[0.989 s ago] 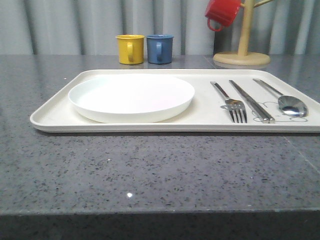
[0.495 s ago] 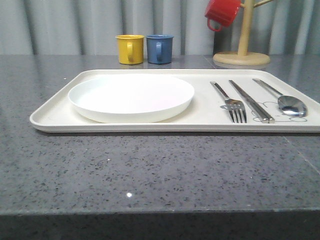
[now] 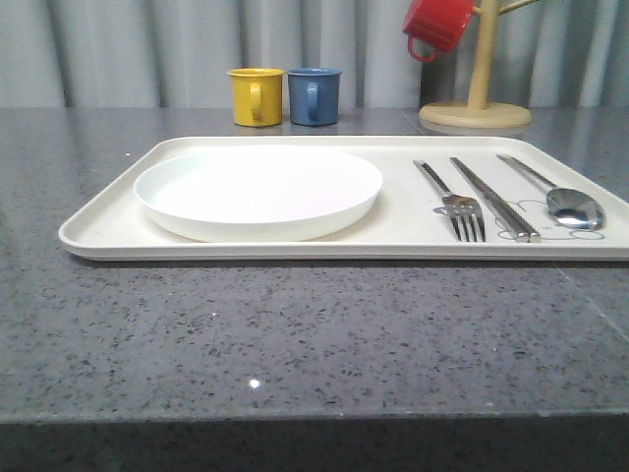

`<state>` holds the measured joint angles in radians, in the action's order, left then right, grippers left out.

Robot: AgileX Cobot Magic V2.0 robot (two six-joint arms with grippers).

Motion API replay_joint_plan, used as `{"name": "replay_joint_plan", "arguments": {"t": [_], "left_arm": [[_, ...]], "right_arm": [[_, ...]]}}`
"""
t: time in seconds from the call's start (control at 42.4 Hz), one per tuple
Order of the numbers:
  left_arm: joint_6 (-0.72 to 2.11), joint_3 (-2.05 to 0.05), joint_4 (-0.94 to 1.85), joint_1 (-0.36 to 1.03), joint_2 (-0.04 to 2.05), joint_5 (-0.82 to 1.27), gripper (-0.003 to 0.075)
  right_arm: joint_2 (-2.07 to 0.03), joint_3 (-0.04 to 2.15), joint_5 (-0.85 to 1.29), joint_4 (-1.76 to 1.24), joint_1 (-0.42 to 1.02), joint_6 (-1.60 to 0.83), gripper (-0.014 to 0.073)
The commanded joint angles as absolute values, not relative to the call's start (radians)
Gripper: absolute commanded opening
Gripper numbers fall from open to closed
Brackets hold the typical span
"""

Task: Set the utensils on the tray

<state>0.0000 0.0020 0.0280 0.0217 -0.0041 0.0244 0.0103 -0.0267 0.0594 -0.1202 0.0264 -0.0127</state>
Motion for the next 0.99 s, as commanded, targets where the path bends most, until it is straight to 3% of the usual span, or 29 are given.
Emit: {"name": "replay_joint_plan", "arguments": {"t": [0.0,0.966], "left_arm": [[0.000,0.015,0.037,0.020,-0.026,-0.057,-0.0020],[0.000,0.015,0.037,0.020,-0.026,-0.057,-0.0020]], "right_arm": [[0.026,-0.026,-0.026,-0.119,0.023,-0.017,-0.0112],[0.026,-0.026,-0.112,-0.099,0.032,-0.018,-0.0112]]}}
